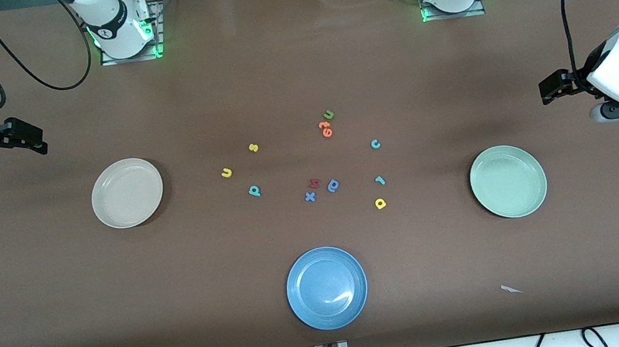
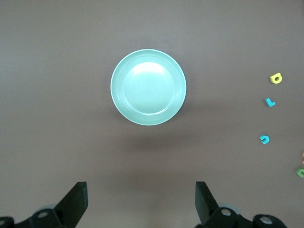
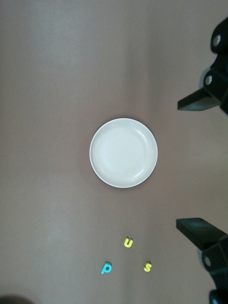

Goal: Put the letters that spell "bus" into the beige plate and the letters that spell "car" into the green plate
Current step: 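Reach the right gripper and the left gripper down to the letters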

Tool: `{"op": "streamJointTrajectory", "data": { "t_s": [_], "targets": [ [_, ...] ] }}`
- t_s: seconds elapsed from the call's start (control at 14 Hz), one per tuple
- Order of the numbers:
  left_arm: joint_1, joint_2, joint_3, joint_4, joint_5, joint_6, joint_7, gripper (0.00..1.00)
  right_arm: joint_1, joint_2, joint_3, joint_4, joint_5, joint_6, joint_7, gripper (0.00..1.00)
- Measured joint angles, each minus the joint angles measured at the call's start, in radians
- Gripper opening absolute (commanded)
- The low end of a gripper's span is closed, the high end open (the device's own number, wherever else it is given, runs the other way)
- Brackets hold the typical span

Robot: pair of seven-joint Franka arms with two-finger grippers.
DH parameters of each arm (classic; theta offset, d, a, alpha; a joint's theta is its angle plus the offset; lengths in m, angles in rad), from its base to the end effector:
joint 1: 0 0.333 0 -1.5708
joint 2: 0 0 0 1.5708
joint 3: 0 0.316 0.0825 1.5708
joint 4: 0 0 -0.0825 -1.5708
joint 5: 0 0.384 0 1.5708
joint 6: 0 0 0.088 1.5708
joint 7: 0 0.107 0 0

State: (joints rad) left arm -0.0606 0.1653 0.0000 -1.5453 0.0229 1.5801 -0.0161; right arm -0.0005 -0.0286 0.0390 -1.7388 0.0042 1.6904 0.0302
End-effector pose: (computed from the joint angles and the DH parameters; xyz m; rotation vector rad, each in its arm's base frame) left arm 0.5975 -0.0338 0.5418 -3.1064 0.0718 0.2015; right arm 0.5506 0.0219 0.5708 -3.1390 -0.0121 0.0313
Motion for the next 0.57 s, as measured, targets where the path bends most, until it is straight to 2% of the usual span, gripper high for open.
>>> {"op": "streamJointTrajectory", "data": {
  "t_s": [0.28,0.57],
  "targets": [
    [-0.002,0.006,-0.013,-0.005,-0.058,0.013,-0.001,1.0,-0.001,0.002,-0.002,0.0,0.0,0.001,-0.001,1.0],
    [-0.004,0.029,-0.087,-0.024,-0.061,0.065,-0.072,1.0,-0.001,0.004,-0.001,0.0,0.0,0.001,-0.002,1.0]
  ]
}}
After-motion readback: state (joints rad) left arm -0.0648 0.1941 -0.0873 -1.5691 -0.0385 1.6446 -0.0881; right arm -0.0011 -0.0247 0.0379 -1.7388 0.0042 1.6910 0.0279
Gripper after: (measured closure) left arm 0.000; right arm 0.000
